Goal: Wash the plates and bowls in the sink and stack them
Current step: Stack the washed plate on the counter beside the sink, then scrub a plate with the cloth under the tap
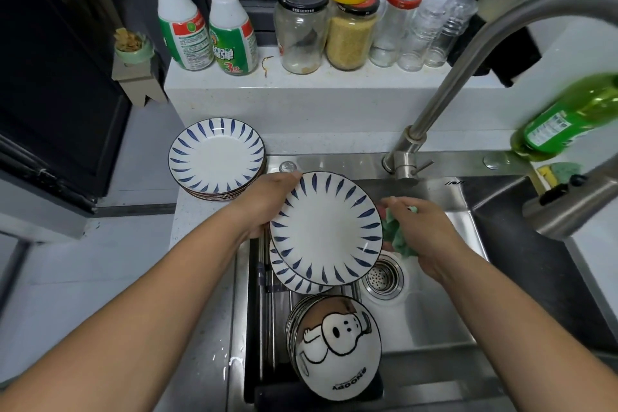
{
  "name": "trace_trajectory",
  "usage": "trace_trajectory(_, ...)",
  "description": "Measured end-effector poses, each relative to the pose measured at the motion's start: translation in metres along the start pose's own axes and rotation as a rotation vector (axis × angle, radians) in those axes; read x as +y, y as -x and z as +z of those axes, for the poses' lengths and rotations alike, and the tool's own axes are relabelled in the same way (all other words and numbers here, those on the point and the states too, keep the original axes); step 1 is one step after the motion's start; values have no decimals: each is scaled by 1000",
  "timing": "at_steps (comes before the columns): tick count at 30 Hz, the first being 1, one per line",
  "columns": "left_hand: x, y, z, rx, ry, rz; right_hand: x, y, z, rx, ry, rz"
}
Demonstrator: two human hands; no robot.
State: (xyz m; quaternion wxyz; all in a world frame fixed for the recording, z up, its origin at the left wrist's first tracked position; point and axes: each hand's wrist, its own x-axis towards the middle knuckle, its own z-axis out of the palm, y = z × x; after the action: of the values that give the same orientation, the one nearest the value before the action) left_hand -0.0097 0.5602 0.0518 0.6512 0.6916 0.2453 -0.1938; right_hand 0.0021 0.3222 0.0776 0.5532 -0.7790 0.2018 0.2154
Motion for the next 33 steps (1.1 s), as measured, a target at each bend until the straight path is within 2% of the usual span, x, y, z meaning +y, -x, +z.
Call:
trace_trajectory(4, 0, 20, 11, 61, 63, 61, 8, 21, -22, 12, -17, -82)
trace_trajectory(8, 6, 42, 30, 86, 68, 132, 30, 43, -49, -4, -98, -33)
trace_trajectory(16, 33, 101, 109, 300, -432, 312, 71, 73, -145, -5, -108, -47)
trace_trajectory(23, 46, 145, 199, 450, -671, 416, 85, 74, -222, -89, -46, -159)
trace_trajectory(30, 40, 177, 258, 509, -514, 341, 78, 88, -271, -279, -170, -264)
trace_trajectory(33, 29, 195, 274, 507, -302, 286, 77, 96, -275, -379, -47, -425)
